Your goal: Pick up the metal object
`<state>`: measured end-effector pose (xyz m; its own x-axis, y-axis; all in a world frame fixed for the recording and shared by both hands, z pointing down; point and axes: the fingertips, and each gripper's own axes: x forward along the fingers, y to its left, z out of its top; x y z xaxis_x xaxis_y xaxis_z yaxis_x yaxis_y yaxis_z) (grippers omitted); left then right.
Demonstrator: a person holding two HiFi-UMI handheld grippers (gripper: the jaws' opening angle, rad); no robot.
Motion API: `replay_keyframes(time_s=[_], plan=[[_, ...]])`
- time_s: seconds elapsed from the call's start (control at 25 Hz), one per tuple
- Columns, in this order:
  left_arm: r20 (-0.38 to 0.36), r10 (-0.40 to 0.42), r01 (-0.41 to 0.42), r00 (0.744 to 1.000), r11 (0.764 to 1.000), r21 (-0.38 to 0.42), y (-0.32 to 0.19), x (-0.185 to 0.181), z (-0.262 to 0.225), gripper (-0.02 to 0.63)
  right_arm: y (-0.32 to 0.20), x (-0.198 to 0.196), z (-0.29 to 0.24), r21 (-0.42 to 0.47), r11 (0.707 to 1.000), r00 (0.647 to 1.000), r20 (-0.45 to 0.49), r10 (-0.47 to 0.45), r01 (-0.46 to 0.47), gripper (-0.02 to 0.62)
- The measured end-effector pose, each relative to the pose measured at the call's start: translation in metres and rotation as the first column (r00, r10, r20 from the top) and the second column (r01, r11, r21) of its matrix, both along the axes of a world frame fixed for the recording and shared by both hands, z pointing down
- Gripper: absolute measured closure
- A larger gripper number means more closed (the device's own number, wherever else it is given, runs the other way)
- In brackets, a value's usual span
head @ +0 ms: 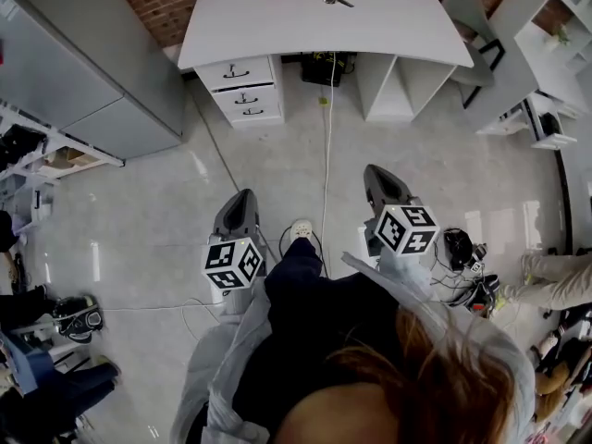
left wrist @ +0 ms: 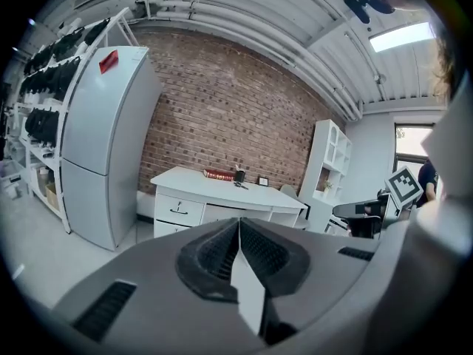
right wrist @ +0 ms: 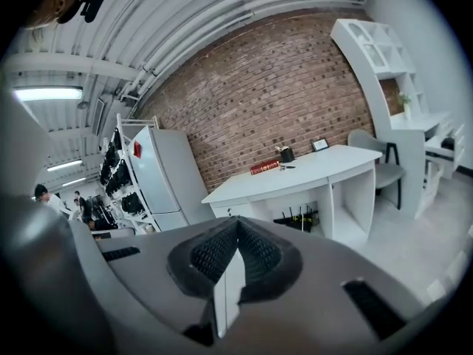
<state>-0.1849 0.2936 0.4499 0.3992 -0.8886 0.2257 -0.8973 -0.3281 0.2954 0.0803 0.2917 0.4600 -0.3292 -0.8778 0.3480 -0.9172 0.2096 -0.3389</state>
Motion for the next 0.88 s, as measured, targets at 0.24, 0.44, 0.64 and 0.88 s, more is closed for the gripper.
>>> replay_keyframes(time_s=[0.24, 0.44, 0.64, 0.88], plan=[[-0.002, 0.051, -0.051, 0.999, 0.999, -0.001, -0.061, 0.002, -0.004, 0.583, -0.055, 0.001, -0.012, 0.011, 0.998, 0.998, 0.003, 0.069, -0.069, 0.591], [0.006, 0.097, -0.097, 0.995, 0.995, 0.002, -0.102, -0.002, -0.004, 0.584, -0.088, 0.000, -0.009, 0.015, 0.993, 0.993, 0.003, 0.118, -0.118, 0.591], [0.009, 0.134, -0.134, 0.991, 0.991, 0.013, -0.130, -0.005, -0.004, 0.584, -0.113, -0.009, -0.008, 0.018, 0.992, 0.991, 0.050, 0.124, -0.125, 0.388], [0.017, 0.140, -0.140, 0.990, 0.990, 0.007, -0.139, -0.011, -0.003, 0.584, -0.122, -0.016, -0.009, 0.020, 0.993, 0.993, 0.022, 0.113, -0.113, 0.264]])
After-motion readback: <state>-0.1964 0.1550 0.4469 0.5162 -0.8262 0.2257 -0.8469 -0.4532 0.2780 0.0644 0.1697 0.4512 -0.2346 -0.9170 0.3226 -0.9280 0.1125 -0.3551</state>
